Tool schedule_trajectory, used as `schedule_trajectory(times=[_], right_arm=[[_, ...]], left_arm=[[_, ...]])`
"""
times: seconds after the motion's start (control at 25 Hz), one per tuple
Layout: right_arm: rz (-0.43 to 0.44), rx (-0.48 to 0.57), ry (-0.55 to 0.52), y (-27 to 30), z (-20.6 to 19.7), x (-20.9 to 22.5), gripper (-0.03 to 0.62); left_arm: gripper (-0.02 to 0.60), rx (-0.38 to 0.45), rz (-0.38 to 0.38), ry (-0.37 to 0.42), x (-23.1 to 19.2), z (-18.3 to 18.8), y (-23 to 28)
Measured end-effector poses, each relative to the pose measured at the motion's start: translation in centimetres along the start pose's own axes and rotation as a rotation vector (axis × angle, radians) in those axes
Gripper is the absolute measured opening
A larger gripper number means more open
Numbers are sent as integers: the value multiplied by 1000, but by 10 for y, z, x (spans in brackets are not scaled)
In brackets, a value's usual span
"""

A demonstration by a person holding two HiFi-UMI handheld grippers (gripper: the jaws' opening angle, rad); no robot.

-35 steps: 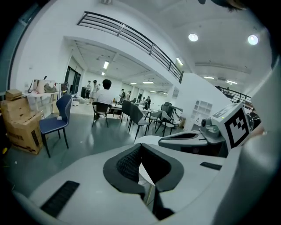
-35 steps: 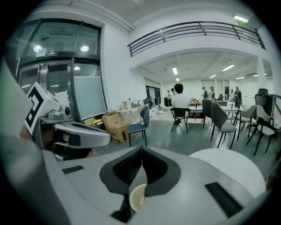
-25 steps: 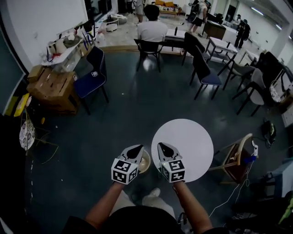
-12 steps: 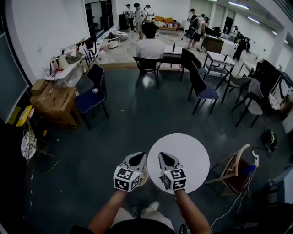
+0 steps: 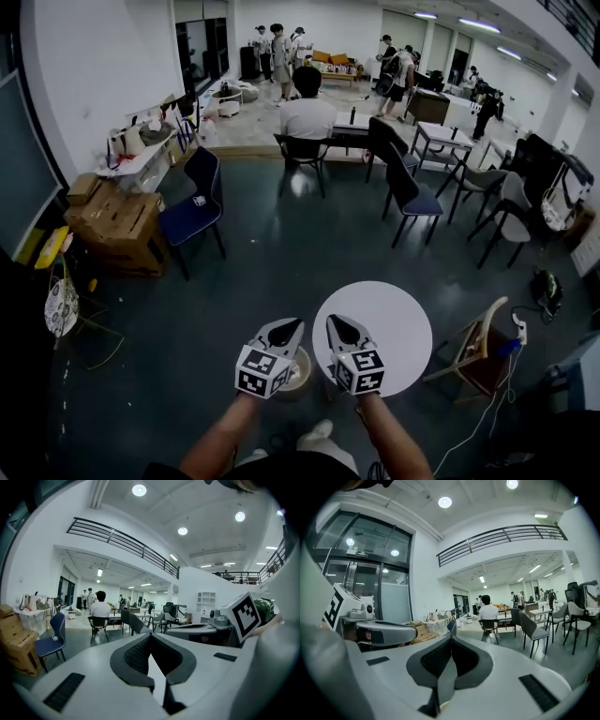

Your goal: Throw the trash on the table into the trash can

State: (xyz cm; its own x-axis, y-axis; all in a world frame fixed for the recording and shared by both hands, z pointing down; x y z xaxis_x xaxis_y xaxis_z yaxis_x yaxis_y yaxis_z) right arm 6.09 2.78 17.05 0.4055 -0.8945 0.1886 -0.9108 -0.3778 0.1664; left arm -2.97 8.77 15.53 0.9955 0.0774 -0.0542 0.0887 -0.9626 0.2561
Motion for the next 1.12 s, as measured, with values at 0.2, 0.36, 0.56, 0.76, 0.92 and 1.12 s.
schedule_trajectory(times=[0.2,0.36,0.56,0.76,0.92,1.12], right_arm=[[-9,18,-2,-5,8,-48,21],[-19,34,-13,-12,13,-93,21],[-37,33,-25,-24,9,-140,21],[-53,25,-46,-38,7,-189,21],[-71,22,-77,-47,7,-224,20],[-92,25,-96,-58,-2,-260,20]], left_arm=[[14,22,-20,5,-13,6,-46],[14,40,-45,9,-19,6,-85],[14,63,-72,17,-23,3,-133],[14,83,-77,4,-35,-3,-181],[14,100,-86,-7,-43,-8,-216],[14,108,-98,-10,-45,-19,-252]])
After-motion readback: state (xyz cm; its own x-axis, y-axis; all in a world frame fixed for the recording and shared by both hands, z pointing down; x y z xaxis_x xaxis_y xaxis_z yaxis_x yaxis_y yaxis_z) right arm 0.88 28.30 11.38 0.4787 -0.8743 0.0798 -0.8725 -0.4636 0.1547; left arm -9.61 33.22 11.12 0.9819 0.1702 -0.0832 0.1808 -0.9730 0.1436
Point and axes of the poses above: the fingertips, and each gripper's own axes: y forward along the fingers, x to its right, z out of its top, the point moved 4 cm from there along -y, backward along the fingers, and after that the axes turned 10 degrees about z, right-handed, at the moved point
